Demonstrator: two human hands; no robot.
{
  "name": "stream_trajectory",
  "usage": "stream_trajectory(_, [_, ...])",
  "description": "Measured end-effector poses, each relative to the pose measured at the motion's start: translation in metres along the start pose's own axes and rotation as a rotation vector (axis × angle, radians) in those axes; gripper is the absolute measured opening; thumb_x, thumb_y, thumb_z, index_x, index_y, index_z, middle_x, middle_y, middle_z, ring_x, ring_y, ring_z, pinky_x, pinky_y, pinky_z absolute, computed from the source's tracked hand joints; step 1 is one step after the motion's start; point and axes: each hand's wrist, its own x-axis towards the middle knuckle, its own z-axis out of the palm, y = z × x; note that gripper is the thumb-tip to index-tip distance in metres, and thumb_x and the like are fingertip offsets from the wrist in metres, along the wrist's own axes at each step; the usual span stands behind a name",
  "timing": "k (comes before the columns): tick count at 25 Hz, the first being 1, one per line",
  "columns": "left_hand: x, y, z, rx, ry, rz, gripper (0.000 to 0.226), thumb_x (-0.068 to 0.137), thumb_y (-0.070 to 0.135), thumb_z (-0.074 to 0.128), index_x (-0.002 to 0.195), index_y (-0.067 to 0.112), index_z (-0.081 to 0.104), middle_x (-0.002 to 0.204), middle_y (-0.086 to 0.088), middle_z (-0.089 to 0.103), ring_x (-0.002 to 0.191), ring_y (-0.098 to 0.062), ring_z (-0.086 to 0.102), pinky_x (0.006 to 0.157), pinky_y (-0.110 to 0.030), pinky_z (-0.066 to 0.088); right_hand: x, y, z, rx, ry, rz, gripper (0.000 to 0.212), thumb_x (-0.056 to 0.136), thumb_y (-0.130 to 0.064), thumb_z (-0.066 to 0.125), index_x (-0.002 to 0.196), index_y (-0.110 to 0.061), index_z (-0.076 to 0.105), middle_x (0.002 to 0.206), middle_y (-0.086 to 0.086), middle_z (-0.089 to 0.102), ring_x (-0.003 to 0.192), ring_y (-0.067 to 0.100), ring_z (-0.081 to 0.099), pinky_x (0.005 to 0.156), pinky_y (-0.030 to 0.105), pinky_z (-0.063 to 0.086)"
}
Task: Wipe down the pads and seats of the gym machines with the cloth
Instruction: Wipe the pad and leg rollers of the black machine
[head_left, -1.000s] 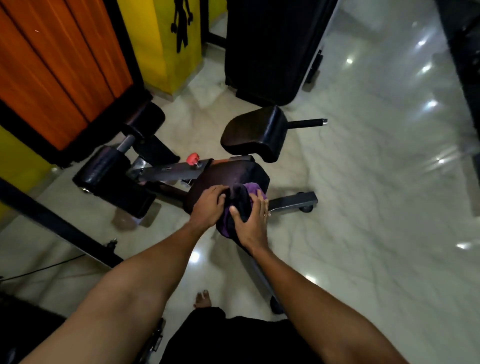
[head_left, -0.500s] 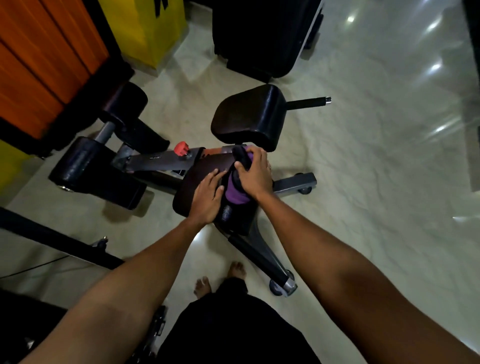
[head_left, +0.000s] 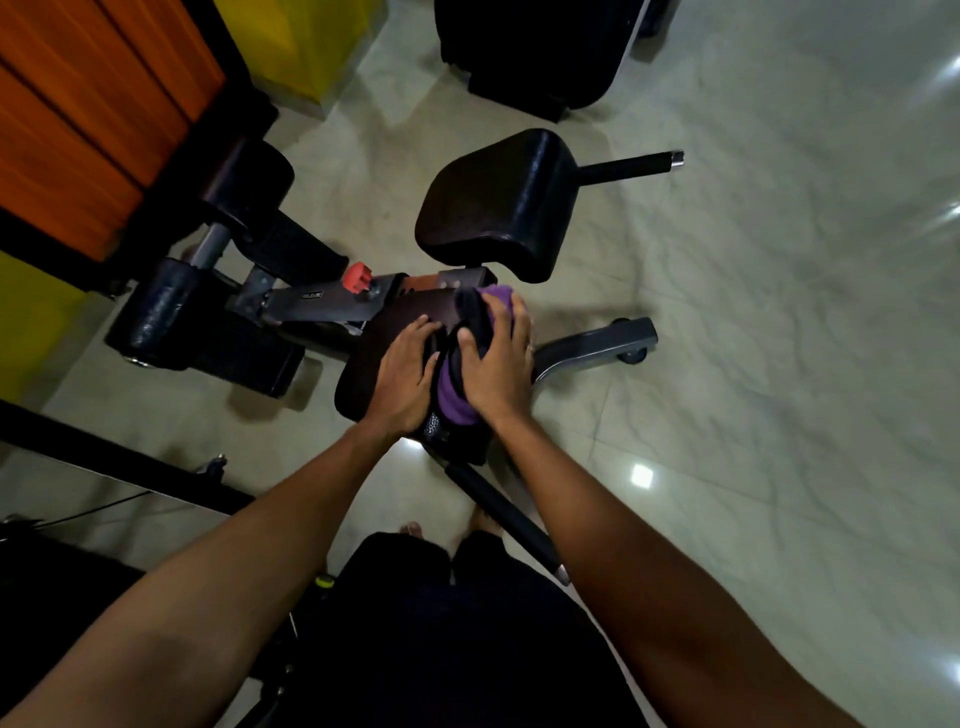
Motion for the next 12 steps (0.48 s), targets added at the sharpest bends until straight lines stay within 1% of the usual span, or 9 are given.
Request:
stream_trajectory(2, [0.0, 0.001, -0.001, 0.022, 0.002, 0.007, 0.053, 0.102, 0.036, 0.034, 0.152, 0.021, 0.036, 0.162, -0.003, 0.028, 0.149, -0.018, 0.023, 0.119, -0.033, 0.014, 0.022, 0.005, -0.003, 0.103, 0.051, 0.089, 0.058, 0.093, -0.043, 0.059, 0.146, -0.032, 0.04, 0.157, 0.003, 0.033, 0.142, 0.033, 0.037, 0.115, 0.055, 0.034])
stream_trajectory(4, [0.001, 0.001, -0.002, 0.033, -0.003, 0.006, 0.051, 0.104, 0.032, 0.037, 0.153, 0.022, 0.034, 0.163, -0.003, 0.026, 0.15, -0.019, 0.021, 0.12, -0.039, 0.015, 0.026, 0.013, -0.004, 0.24, 0.098, 0.23, 0.064, 0.093, -0.046, 0.062, 0.15, -0.026, 0.039, 0.152, 0.005, 0.039, 0.137, 0.032, 0.045, 0.111, 0.052, 0.04])
stream_trajectory(6, [0.001, -0.001, -0.002, 0.03, -0.018, 0.009, 0.052, 0.104, 0.037, 0.035, 0.154, 0.024, 0.033, 0.163, -0.001, 0.025, 0.151, -0.018, 0.02, 0.12, -0.042, 0.015, 0.002, 0.019, 0.001, 0.349, 0.131, 0.362, 0.077, 0.091, -0.055, 0.062, 0.154, -0.024, 0.032, 0.155, 0.005, 0.034, 0.139, 0.03, 0.044, 0.111, 0.05, 0.041])
stream_trajectory(8, [-0.001, -0.006, 0.0, 0.019, -0.019, 0.031, 0.057, 0.101, 0.048, 0.03, 0.154, 0.025, 0.034, 0.163, -0.001, 0.026, 0.151, -0.018, 0.02, 0.12, -0.042, 0.015, -0.045, 0.019, 0.01, 0.379, 0.136, 0.424, 0.087, 0.088, -0.064, 0.061, 0.157, -0.027, 0.024, 0.159, 0.003, 0.029, 0.142, 0.028, 0.042, 0.111, 0.049, 0.043])
stream_trajectory(11, [0.001, -0.008, 0.0, 0.009, -0.025, 0.043, 0.064, 0.099, 0.055, 0.025, 0.154, 0.024, 0.033, 0.163, -0.002, 0.026, 0.151, -0.017, 0.019, 0.12, -0.041, 0.015, -0.091, 0.003, 0.016, 0.316, 0.154, 0.394, 0.083, 0.091, -0.056, 0.064, 0.158, -0.026, 0.024, 0.163, 0.003, 0.024, 0.146, 0.025, 0.033, 0.113, 0.039, 0.037])
stream_trajectory(12, [0.002, -0.009, 0.0, 0.008, -0.033, 0.04, 0.065, 0.098, 0.056, 0.024, 0.155, 0.024, 0.032, 0.163, -0.002, 0.024, 0.151, -0.017, 0.019, 0.12, -0.041, 0.014, -0.089, -0.004, 0.017, 0.268, 0.172, 0.352, 0.08, 0.092, -0.055, 0.063, 0.157, -0.027, 0.025, 0.164, 0.003, 0.023, 0.148, 0.025, 0.03, 0.115, 0.042, 0.036])
